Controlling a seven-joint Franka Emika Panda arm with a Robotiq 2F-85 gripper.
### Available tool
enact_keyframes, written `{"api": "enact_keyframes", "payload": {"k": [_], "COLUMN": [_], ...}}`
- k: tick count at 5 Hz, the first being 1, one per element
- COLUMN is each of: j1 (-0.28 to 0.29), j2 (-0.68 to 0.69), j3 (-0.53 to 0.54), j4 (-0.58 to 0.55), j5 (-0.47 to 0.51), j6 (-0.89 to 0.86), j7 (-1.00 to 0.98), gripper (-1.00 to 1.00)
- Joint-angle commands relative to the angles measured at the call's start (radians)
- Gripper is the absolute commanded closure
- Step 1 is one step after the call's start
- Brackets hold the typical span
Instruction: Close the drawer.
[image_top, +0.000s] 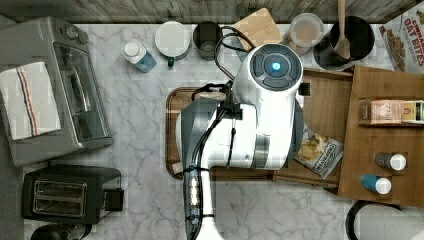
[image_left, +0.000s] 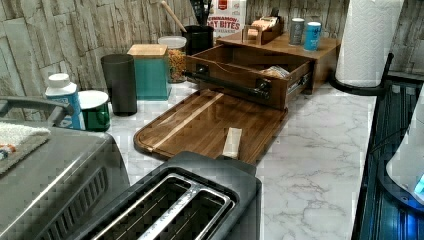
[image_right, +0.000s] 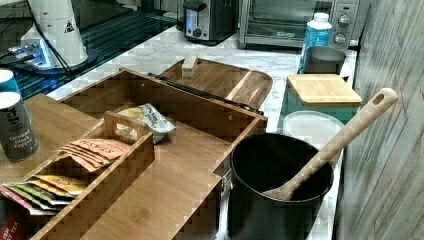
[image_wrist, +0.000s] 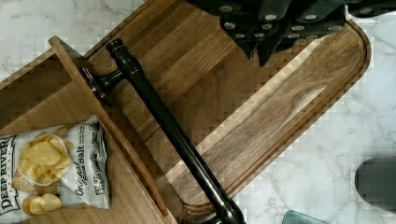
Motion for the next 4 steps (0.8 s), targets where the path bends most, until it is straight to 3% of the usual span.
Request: {"api": "enact_keyframes", "payload": {"k": [1, 3, 4], "j1": [-0.001, -0.011, -0.005], "j2": [0.0, 0.027, 0.035], "j3": [0.0, -0.005, 0.001], "j4": [-0.009, -0.026, -0.071], "j5": [0.005, 0.005, -0.049], "j6": [0.0, 0.023, 0.105], "j7": [0.0, -0.093, -0.169], "gripper": [1.0, 1.0, 1.0]}}
